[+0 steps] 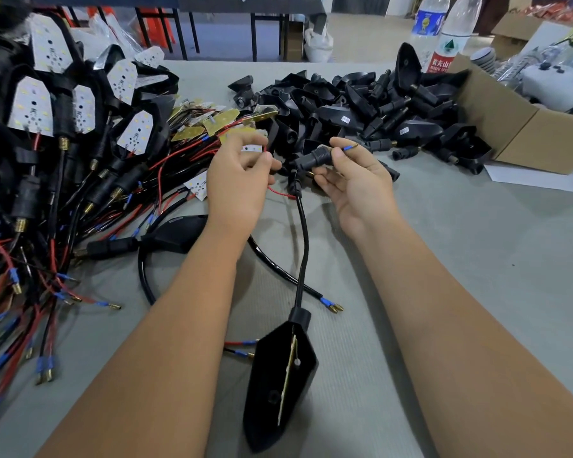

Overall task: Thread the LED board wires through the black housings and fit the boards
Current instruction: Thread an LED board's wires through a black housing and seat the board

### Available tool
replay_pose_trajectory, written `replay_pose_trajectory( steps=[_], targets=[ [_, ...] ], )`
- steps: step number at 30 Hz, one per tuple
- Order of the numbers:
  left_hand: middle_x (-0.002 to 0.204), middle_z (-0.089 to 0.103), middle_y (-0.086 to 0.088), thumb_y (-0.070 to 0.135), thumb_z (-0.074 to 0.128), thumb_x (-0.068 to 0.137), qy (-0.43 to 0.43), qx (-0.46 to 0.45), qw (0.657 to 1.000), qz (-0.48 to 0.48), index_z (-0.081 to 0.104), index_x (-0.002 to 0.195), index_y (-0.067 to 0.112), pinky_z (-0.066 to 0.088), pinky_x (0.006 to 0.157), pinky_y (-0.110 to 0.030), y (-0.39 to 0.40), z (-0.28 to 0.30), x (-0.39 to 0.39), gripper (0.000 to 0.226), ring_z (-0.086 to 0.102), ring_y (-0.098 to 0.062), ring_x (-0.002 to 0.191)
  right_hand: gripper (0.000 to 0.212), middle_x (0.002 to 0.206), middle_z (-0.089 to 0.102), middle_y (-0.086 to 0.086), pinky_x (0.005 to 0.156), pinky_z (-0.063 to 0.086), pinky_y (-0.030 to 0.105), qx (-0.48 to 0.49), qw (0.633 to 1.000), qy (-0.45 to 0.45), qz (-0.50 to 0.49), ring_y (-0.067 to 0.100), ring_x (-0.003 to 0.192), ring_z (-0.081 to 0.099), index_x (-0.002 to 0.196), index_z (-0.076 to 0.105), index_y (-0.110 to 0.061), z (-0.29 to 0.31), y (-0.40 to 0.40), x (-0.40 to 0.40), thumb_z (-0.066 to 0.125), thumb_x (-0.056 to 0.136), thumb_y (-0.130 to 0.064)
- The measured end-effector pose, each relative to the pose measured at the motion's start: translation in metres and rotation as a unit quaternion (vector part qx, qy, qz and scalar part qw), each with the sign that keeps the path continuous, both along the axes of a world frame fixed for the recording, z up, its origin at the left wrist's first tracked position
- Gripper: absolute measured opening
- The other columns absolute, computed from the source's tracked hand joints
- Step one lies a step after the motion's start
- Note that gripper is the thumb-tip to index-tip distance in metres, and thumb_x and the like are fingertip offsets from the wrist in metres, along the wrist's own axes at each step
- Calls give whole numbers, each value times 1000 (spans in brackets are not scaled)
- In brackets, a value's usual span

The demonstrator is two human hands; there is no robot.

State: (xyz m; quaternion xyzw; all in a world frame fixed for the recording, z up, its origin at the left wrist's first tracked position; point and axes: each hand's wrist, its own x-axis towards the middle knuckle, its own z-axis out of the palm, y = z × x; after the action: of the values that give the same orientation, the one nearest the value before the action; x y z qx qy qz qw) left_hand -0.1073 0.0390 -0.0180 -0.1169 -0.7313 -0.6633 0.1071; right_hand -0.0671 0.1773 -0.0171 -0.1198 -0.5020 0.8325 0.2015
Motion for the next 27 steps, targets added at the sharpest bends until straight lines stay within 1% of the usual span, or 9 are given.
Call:
replay_pose_trajectory(
  steps=[3, 6, 8, 10, 13, 18, 20, 24, 27],
  targets=[
    [79, 73, 5, 5, 55, 95, 14, -31, 999, -19, 53, 113, 22, 50, 61, -17, -1, -1, 0, 25, 62, -4, 60, 19, 91, 68, 5, 75, 55, 23, -9, 1000, 2, 1, 13, 66, 62, 95, 65, -15, -1, 1, -1, 51, 98, -3],
    [78, 71, 4, 0, 54, 95, -8, -39, 998, -48, 65, 103, 21, 53, 66, -19, -2, 0, 0, 25, 63, -2, 63, 19, 88, 68, 5, 71, 55, 22, -28, 1000, 10, 1, 13, 67, 63, 95, 66, -15, -3, 2, -2, 51, 98, -3],
    [78, 70, 3, -1, 55, 94, -12, -51, 997, -49, 69, 94, 22, 58, 76, -30, -1, 0, 1, 27, 67, -11, 74, 19, 86, 67, 4, 69, 55, 22, -45, 999, 13, -2, 13, 67, 63, 95, 65, -15, -3, 3, -3, 51, 98, -3],
    [77, 70, 4, 0, 56, 93, -11, -67, 997, -44, 70, 89, 25, 56, 85, -39, 0, 1, 3, 29, 68, -22, 82, 19, 81, 67, 1, 70, 56, 22, -57, 998, 11, -6, 14, 67, 63, 94, 65, -16, -3, 4, -4, 52, 98, -3],
    [75, 70, 5, 0, 57, 91, -14, -70, 997, -43, 70, 86, 26, 55, 87, -40, 0, 4, 6, 30, 68, -20, 82, 19, 78, 68, -1, 73, 57, 23, -60, 998, 10, -9, 14, 67, 64, 94, 66, -17, -3, 4, -4, 52, 98, -4],
    [79, 72, 0, 0, 58, 91, -16, -74, 995, -61, 72, 90, 22, 55, 88, -41, 0, 7, 11, 26, 69, -28, 90, 19, 79, 68, 0, 74, 57, 23, -63, 998, 11, -15, 14, 68, 63, 96, 65, -16, -2, 5, -3, 51, 99, -4],
    [79, 72, 1, 2, 58, 92, -19, -75, 995, -60, 71, 92, 21, 56, 88, -40, 0, 6, 11, 23, 70, -25, 87, 19, 80, 67, 1, 74, 57, 23, -64, 998, 12, -14, 14, 68, 63, 96, 65, -16, -2, 5, -3, 51, 99, -4],
    [79, 73, 3, 6, 60, 93, -33, -66, 996, -46, 68, 90, 20, 56, 83, -32, -1, 4, 8, 17, 66, -9, 72, 18, 84, 66, 2, 71, 56, 23, -48, 999, 9, -8, 13, 69, 63, 96, 65, -16, -2, 4, -2, 52, 98, -4],
    [76, 72, 6, 6, 61, 93, -34, -73, 995, -51, 67, 86, 22, 55, 77, -27, -1, 3, 7, 18, 63, -5, 67, 18, 88, 66, 3, 71, 55, 22, -29, 999, 7, -18, 13, 69, 63, 96, 66, -17, -2, 2, -2, 53, 98, -4]
  ],
)
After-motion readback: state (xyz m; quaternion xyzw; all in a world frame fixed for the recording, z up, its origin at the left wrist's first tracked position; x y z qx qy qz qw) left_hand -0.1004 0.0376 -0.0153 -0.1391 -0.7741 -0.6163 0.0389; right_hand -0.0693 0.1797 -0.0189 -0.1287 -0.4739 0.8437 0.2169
